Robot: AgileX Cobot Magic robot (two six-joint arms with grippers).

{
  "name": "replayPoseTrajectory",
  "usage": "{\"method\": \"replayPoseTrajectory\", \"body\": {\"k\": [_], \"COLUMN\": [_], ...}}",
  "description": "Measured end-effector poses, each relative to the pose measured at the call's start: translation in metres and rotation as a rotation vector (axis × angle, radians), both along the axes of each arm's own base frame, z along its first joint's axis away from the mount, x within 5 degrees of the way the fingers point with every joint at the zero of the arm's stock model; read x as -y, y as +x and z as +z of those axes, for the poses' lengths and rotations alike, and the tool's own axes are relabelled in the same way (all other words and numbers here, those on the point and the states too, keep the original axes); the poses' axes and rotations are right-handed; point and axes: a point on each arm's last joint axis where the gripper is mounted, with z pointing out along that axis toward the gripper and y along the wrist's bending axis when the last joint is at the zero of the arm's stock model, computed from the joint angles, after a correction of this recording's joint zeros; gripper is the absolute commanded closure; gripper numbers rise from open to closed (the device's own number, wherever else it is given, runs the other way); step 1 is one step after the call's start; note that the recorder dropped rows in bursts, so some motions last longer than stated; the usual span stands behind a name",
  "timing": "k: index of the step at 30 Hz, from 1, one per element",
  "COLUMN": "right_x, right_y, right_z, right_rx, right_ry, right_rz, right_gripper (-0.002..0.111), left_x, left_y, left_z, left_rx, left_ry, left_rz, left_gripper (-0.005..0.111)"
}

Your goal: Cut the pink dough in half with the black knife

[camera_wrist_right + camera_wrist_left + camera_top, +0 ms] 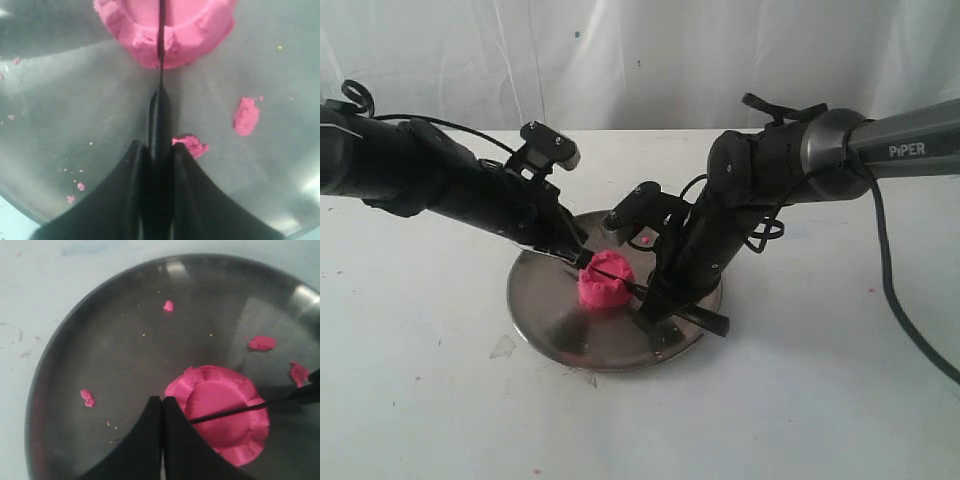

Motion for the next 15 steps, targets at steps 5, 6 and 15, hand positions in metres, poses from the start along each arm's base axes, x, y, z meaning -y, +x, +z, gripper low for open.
{"method": "replayPoseTrajectory", "body": {"k": [5,6,15], "right_x": [0.000,0.000,0.000], "right_y": [0.000,0.000,-0.001], "right_z": [0.000,0.000,0.000], "right_rx": [-0.003,-0.003,-0.007], "right_ry": [-0.001,-0.001,0.001], "right_rz": [0.001,0.001,-0.003], "right_gripper": [0.108,0.108,0.108], "left_x": [-0.004,-0.005,-0.007], "left_y": [0.007,0.008,0.012], "left_z": [-0.029,-0.034,-0.048], "left_rx": [-0.018,-0.023,-0.029], "left_ry": [0.055,0.061,0.086], "left_rz": [0.056,0.060,0.091], "left_gripper": [0.107,0.107,0.107]}}
